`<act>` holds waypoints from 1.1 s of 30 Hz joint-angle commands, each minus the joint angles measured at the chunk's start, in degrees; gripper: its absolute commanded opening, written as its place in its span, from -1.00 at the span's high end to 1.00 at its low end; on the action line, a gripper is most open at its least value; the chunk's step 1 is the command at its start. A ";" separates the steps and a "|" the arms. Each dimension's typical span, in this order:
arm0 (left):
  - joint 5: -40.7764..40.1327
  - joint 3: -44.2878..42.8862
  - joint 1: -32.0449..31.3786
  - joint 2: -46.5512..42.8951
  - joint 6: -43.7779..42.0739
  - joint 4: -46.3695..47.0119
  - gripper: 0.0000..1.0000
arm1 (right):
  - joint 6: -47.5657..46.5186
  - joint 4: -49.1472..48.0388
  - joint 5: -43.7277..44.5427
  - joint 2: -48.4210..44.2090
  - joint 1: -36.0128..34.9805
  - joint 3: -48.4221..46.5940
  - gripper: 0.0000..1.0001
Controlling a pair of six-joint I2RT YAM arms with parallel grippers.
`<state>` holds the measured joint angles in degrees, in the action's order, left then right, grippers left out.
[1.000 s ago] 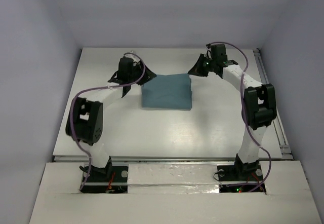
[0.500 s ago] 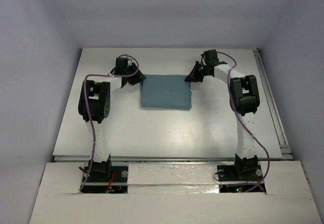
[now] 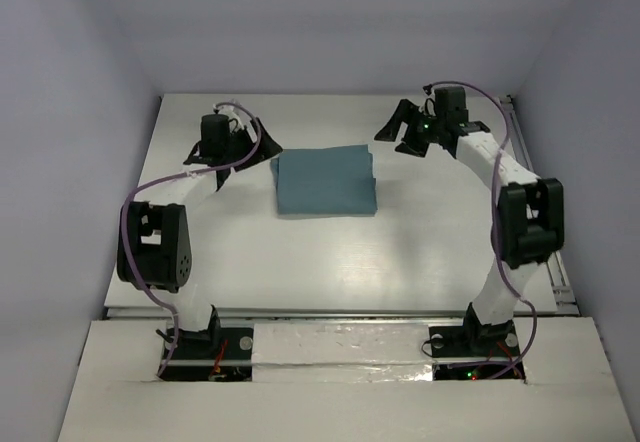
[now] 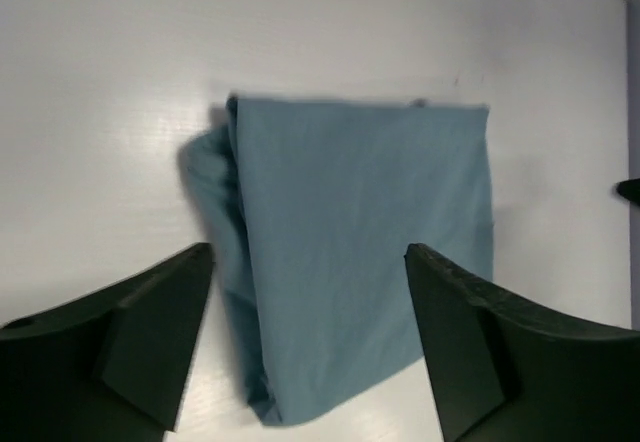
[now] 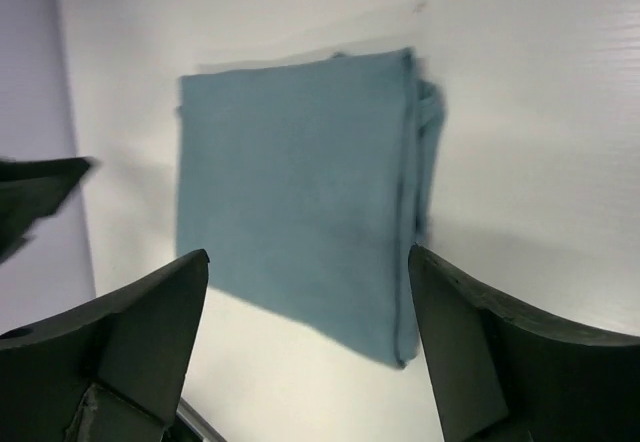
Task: Fold and stack the t-shirts
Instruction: Put the neatly folded tshirt into the corner of the board with the left arm
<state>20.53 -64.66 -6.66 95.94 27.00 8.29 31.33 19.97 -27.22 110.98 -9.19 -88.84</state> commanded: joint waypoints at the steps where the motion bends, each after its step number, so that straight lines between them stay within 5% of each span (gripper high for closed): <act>1: 6.35 6.73 0.42 0.82 -3.28 -2.86 -0.55 | -1.36 -4.93 -2.13 -9.54 -0.21 11.09 -0.73; 7: 9.61 7.03 0.42 8.20 -3.19 -1.70 -0.58 | -1.53 -7.75 -3.10 -22.46 -0.21 26.95 -0.77; 12: 8.83 -0.36 -2.04 17.67 -2.75 -2.58 -0.28 | -1.27 -7.75 -3.19 -27.48 -0.21 34.16 -0.76; 16: 10.40 -8.52 -4.32 23.74 -0.64 -2.67 0.55 | -1.27 -6.70 -2.49 -28.71 -0.21 34.00 -0.76; 19: 10.31 -13.01 -4.33 26.92 1.64 -2.14 0.98 | -1.62 -5.56 -2.83 -28.80 -0.21 31.90 -0.75; 26: 6.89 -39.01 2.33 34.75 4.45 -8.21 1.00 | -3.03 -2.31 -3.36 -28.01 -0.21 28.37 -0.74; 33: 3.21 -41.43 17.80 33.70 9.20 -6.63 1.00 | -2.68 -1.42 -5.21 -30.12 -0.21 30.21 -0.73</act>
<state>28.18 -105.19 3.44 133.21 33.41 0.95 29.56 17.93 -30.65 83.42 -9.19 -58.17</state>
